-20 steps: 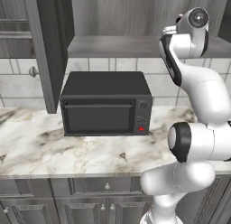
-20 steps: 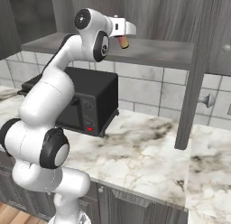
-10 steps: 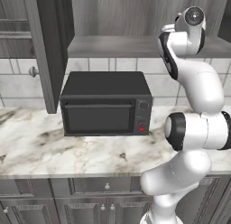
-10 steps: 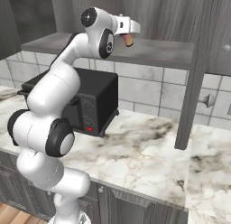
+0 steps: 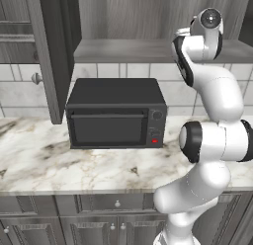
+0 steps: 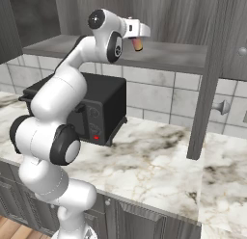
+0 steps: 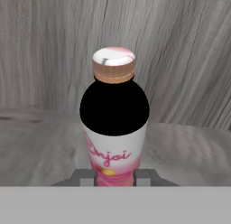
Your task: Sort all alcoholic drinks to one cabinet, and non-alcoholic drinks to the other.
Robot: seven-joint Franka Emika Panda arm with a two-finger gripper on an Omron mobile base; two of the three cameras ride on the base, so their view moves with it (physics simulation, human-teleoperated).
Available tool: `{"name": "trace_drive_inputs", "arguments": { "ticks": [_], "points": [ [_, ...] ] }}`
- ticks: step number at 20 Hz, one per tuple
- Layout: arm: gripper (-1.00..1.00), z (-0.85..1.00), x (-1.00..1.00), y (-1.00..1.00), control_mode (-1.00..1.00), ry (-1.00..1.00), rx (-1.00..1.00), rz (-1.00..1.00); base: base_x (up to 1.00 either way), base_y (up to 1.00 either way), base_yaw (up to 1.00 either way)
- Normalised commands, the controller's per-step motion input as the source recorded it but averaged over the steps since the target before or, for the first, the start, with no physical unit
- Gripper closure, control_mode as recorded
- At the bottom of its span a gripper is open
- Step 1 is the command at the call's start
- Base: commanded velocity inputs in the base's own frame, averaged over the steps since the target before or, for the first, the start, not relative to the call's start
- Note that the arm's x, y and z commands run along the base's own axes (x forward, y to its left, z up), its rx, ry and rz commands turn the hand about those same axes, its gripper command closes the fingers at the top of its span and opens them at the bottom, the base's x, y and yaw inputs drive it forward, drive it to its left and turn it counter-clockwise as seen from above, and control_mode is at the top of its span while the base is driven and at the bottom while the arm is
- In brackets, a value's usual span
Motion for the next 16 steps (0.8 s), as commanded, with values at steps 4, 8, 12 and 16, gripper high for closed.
{"name": "trace_drive_inputs", "arguments": {
  "ticks": [4,8,12,16],
  "points": [
    [1.00,-0.15,0.05,-0.02,-1.00,0.00,0.00,0.00,0.00,0.00,0.00],
    [1.00,-0.14,0.09,-0.07,-1.00,0.00,0.00,0.00,0.00,0.00,0.00],
    [1.00,-0.12,0.13,-0.08,-1.00,0.00,0.00,0.00,0.00,0.00,0.00],
    [1.00,-0.06,0.13,-0.03,-1.00,0.00,0.00,0.00,0.00,0.00,0.00]
  ]
}}
